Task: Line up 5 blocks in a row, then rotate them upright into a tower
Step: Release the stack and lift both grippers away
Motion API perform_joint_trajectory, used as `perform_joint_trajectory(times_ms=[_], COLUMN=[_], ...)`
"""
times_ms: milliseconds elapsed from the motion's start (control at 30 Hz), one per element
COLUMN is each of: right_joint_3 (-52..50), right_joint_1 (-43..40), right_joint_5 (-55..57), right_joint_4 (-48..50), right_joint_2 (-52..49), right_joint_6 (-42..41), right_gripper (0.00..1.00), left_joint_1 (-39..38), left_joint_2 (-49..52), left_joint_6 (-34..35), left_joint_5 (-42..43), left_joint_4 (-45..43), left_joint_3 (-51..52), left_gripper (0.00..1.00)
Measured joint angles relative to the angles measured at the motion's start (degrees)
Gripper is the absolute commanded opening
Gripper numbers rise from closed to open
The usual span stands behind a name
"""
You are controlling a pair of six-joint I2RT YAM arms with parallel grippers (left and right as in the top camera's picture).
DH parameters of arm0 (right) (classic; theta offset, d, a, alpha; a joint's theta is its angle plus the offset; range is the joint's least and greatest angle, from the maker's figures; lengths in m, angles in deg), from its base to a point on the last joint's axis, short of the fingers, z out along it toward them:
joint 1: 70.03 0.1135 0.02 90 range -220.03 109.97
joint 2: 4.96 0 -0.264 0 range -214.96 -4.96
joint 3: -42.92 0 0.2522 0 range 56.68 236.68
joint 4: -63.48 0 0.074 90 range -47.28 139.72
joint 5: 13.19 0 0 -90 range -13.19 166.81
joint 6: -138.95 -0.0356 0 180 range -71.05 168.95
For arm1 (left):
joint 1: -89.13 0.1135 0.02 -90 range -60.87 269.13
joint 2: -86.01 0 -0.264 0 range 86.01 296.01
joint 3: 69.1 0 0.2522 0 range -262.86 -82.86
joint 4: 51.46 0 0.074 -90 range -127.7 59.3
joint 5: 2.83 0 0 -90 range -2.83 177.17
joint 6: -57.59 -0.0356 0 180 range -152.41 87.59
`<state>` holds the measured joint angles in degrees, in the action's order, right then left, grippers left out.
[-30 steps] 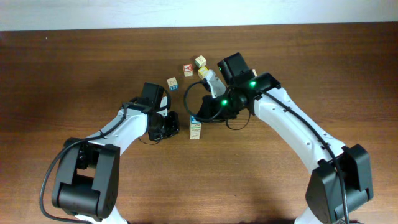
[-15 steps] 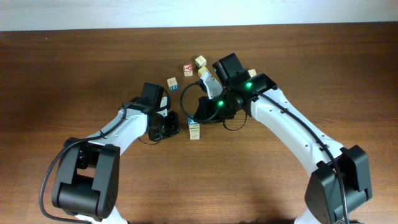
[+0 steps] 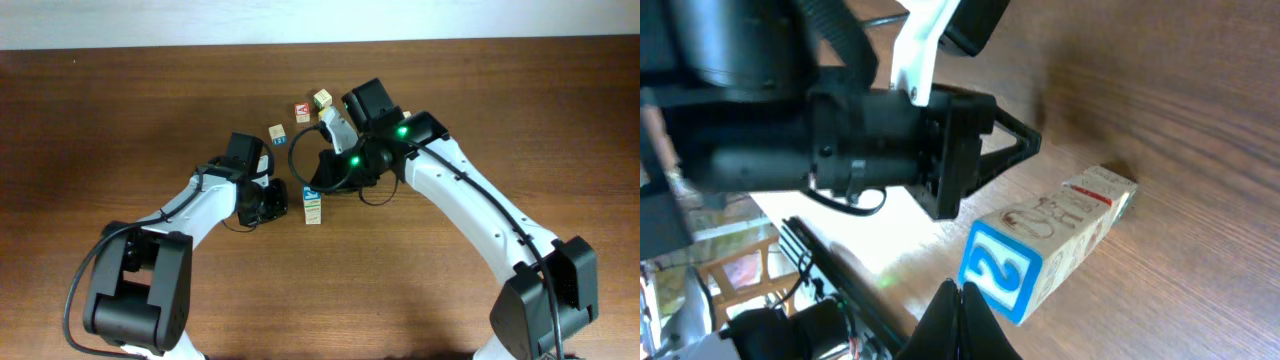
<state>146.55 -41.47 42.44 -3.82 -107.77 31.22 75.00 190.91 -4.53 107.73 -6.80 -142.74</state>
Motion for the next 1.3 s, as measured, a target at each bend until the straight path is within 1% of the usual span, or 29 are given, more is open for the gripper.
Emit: perform_joint_trajectory(times_ms=[133, 167, 233, 300, 333, 367, 433, 467, 500, 533, 567, 600, 633, 733, 767, 800, 833, 900, 967, 1200, 1300], right_joint_3=[7.1, 10.9, 14.4, 17.3, 18.7, 20.0, 22.8, 23.9, 25.0, 26.4, 27.5, 28.8, 30.2, 34.8, 36.6, 38.2, 39.5, 43.2, 44.7, 45.1, 45.5], right_joint_1=[-0.2, -0.6, -1.4, -2.8, -3.6, -4.6, -7.2, -8.5, -9.8, -11.1, -12.1, -13.1, -13.9, -16.5, -17.2, -17.8, -18.2, -19.3, -20.2, -21.9, -21.9], right_joint_5=[1.9, 3.6, 5.6, 7.9, 9.1, 10.7, 14.7, 16.6, 18.3, 19.9, 21.0, 22.2, 23.3, 26.6, 27.6, 28.5, 29.0, 30.7, 31.7, 32.8, 32.8], right_joint_4=[-6.3, -9.1, -12.4, -15.6, -17.4, -19.1, -23.7, -26.0, -28.0, -30.2, -31.7, -33.2, -34.8, -38.6, -40.0, -41.1, -42.1, -43.4, -43.4, -43.4, -43.4], right_joint_2=[0.0, 0.1, 0.2, 0.3, 0.3, 0.3, 0.3, 0.4, 0.4, 0.4, 0.4, 0.4, 0.4, 0.5, 0.5, 0.5, 0.5, 0.8, 2.0, 8.9, 9.9], right_joint_6=[1.6, 2.5, 3.5, 4.3, 4.9, 5.4, 6.4, 7.1, 7.7, 8.5, 9.0, 9.2, 9.5, 9.8, 10.0, 10.1, 10.0, 10.5, 10.4, 10.4, 10.4], right_gripper=[0.04, 0.04, 0.05, 0.16, 0.24, 0.33, 0.55, 0.66, 0.72, 0.76, 0.78, 0.79, 0.8, 0.81, 0.84, 0.9, 0.99, 0.99, 0.98, 0.98, 0.98], left_joint_1=[3.5, 5.4, 8.2, 9.8, 10.5, 11.2, 11.8, 11.9, 11.9, 11.8, 11.8, 11.8, 11.8, 11.9, 11.9, 11.9, 11.8, 11.9, 11.8, 11.8, 11.8], left_joint_2=[0.0, 0.0, 0.0, -0.5, -1.1, -2.0, -4.9, -6.4, -8.2, -9.4, -12.1, -13.3, -14.8, -18.9, -20.0, -20.8, -21.3, -22.1, -22.2, -22.2, -22.2], left_joint_6=[-0.8, -2.0, -4.3, -6.0, -7.0, -8.2, -11.5, -13.6, -16.2, -20.1, -22.4, -24.1, -25.4, -29.0, -29.5, -30.1, -30.4, -31.0, -31.4, -31.6, -31.6], left_joint_5=[-0.1, -0.4, -1.7, -3.4, -4.4, -5.9, -9.2, -10.2, -11.0, -11.2, -11.8, -12.1, -12.5, -14.0, -14.4, -14.8, -14.9, -15.3, -15.4, -15.5, -15.5], left_joint_4=[3.0, 4.5, 7.2, 10.1, 11.4, 12.6, 14.8, 15.2, 15.2, 15.2, 15.3, 15.3, 15.4, 15.4, 15.4, 15.4, 15.4, 15.4, 15.4, 15.4, 15.4], left_joint_3=[-2.3, -3.9, -6.7, -8.9, -9.9, -11.2, -14.1, -15.1, -16.0, -16.3, -16.6, -16.7, -16.7, -16.8, -16.8, -16.8, -16.8, -16.8, -16.8, -16.8, -16.8], left_gripper=[0.0, 0.0, 0.0, 0.0, 0.0, 0.0, 0.06, 0.14, 0.23, 0.39, 0.53, 0.82, 0.99, 0.99, 0.99, 0.99, 0.99, 0.99, 0.99, 0.99, 0.99])
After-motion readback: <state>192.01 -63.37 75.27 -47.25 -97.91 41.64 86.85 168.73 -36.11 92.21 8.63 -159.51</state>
